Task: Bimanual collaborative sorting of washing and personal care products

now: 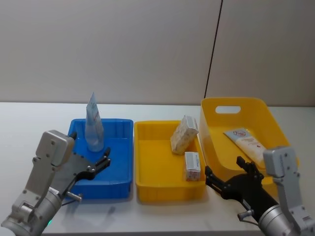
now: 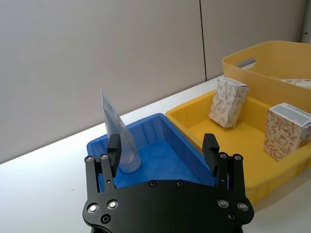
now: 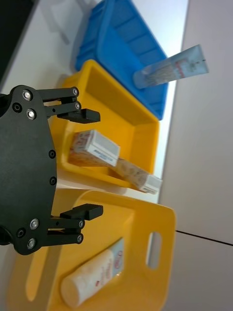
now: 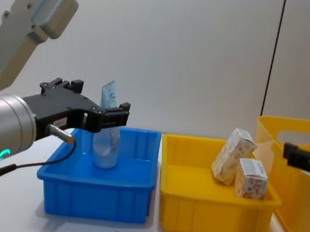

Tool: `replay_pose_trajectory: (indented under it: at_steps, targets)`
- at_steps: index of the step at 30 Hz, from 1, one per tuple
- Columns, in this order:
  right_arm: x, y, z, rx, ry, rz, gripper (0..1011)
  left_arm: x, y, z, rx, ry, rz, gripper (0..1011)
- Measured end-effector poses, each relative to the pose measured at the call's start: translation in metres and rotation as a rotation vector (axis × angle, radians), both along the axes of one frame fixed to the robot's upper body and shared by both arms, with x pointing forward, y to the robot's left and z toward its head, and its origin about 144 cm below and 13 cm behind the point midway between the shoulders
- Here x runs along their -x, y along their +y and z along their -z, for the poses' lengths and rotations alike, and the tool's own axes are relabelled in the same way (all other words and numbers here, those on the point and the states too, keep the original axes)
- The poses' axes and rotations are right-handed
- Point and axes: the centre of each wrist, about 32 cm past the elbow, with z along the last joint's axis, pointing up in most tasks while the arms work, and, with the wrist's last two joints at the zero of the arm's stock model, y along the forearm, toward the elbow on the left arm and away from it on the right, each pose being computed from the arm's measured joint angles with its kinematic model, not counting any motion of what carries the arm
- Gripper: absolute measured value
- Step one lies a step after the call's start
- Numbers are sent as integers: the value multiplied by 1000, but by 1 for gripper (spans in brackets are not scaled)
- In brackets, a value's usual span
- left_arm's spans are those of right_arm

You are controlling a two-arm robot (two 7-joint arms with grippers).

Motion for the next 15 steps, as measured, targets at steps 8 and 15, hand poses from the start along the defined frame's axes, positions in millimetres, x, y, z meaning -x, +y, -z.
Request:
replay_pose_trajectory:
  at_steps: [8,15]
  targets:
    - [1,1,0,38,97,-5,1004,0,0,0,0,0,0,1002]
    - [-3,8,2,63,163,-7,1003,0,0,0,0,0,0,1001]
